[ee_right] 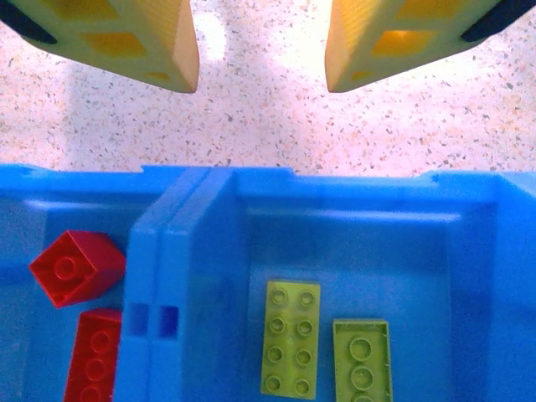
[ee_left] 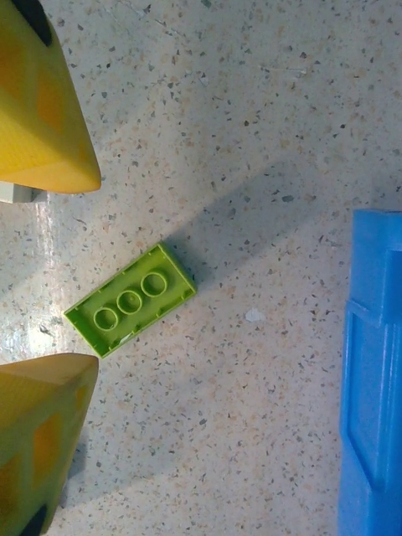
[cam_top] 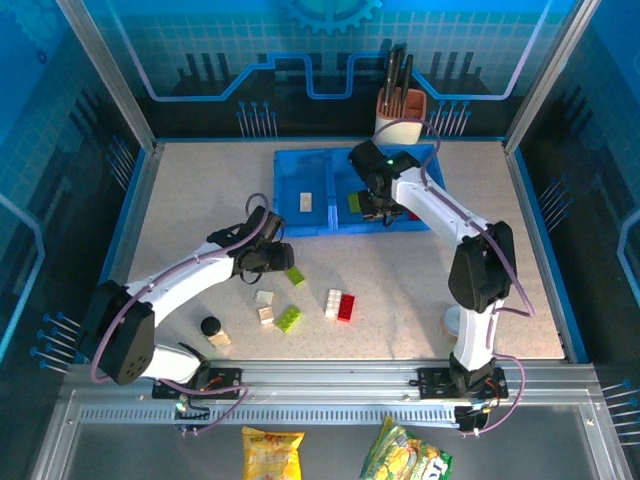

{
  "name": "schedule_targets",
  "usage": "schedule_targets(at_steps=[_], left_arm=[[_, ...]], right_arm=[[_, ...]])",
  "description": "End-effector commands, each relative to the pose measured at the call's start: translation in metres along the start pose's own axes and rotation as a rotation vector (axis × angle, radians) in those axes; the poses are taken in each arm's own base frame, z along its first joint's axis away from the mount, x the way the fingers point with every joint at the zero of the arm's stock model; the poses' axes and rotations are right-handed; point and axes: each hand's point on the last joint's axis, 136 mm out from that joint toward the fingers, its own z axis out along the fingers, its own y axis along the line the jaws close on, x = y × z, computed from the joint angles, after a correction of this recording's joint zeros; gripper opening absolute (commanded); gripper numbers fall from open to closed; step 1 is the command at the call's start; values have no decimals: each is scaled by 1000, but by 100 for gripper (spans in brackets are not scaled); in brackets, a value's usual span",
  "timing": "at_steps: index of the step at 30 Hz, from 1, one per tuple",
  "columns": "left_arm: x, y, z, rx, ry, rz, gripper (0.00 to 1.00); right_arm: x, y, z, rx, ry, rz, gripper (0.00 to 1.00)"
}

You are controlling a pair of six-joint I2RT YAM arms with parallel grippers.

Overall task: Sort the legos into containers by color
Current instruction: Place the lego in the container, then pick up the lego from the center of the table.

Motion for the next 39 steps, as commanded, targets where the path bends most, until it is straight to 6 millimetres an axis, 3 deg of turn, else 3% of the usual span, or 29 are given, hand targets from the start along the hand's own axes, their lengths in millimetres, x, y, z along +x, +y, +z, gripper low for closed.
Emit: schedule_targets(at_steps=[1,19,30,39], left_arm=[[-3,1,0,-34,19,-36,55],[8,-24,38,-195,140,-33,66],[33,-19,62,-266,242,-88,71],[43,-21,71,-246,272,-96,61]], right_arm=[[8,-4,-12,-1,-26,21,45],[60,-38,-4,78,16,32,45],[66,-50,-7,80,5,56,45],[65,-49,-5,74,6,61,44]])
